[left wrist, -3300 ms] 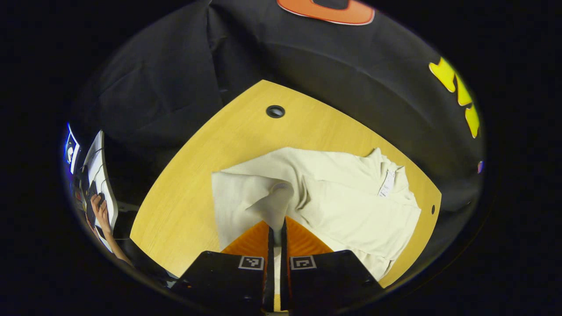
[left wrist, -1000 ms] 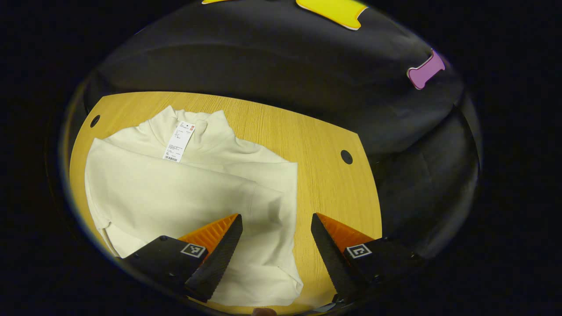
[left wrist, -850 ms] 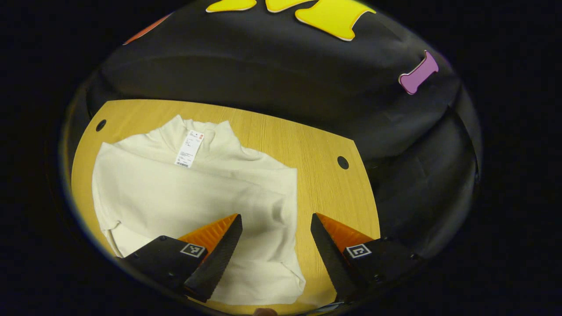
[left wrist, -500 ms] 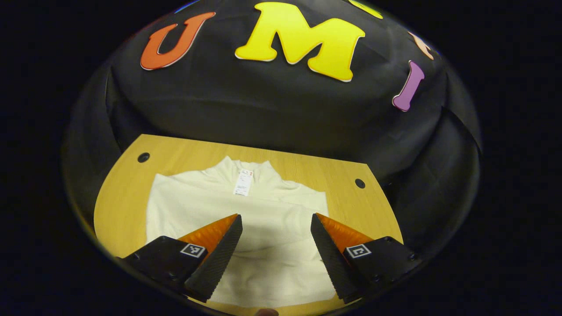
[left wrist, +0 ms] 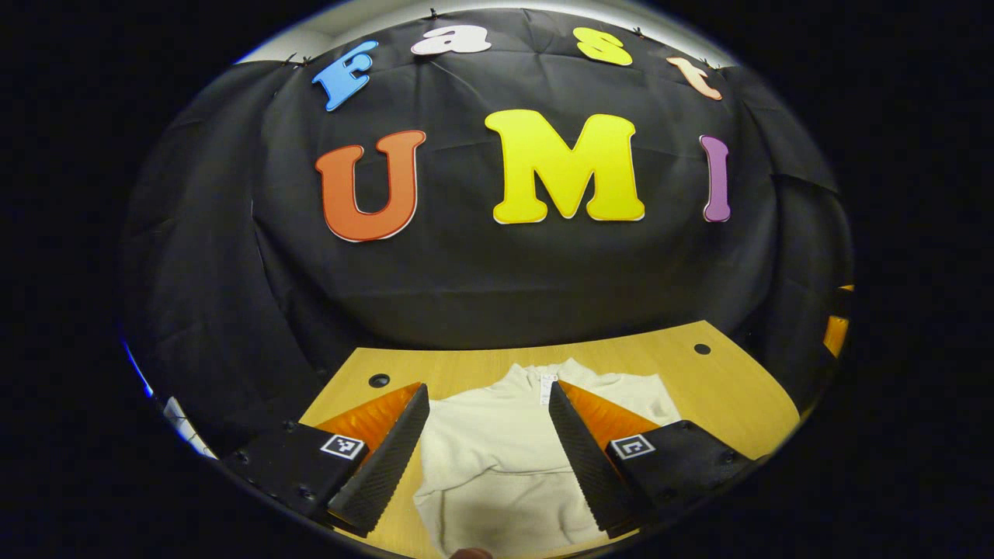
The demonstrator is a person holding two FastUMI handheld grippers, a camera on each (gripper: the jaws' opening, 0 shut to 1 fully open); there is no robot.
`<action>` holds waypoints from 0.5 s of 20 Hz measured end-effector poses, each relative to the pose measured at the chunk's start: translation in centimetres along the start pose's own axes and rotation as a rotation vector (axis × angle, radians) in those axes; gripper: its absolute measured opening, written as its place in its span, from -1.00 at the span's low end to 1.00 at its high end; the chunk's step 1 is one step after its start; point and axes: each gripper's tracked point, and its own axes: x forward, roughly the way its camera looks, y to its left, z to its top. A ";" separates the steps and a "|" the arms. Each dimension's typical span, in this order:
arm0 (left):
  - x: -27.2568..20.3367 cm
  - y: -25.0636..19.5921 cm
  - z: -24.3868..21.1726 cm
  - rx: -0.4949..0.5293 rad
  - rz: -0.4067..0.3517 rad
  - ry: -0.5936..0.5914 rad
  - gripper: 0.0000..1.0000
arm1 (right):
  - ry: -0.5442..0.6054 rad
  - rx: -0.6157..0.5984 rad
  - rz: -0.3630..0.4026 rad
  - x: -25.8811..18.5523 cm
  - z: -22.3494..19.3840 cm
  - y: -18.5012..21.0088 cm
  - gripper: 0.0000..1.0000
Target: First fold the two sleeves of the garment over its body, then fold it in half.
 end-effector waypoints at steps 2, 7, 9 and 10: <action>0.7 -1.1 -0.5 -0.019 0.028 0.034 0.97 | 0.041 0.002 0.017 1.3 -1.5 1.5 0.87; -0.9 5.1 -9.4 -0.064 0.083 0.199 0.99 | 0.188 -0.024 0.041 4.0 -7.1 3.9 0.89; -0.8 5.7 -13.0 -0.087 0.088 0.287 0.98 | 0.265 -0.019 0.046 4.6 -9.8 4.1 0.89; -0.9 5.9 -14.8 -0.102 0.099 0.332 0.98 | 0.306 -0.014 0.043 4.8 -11.1 4.1 0.89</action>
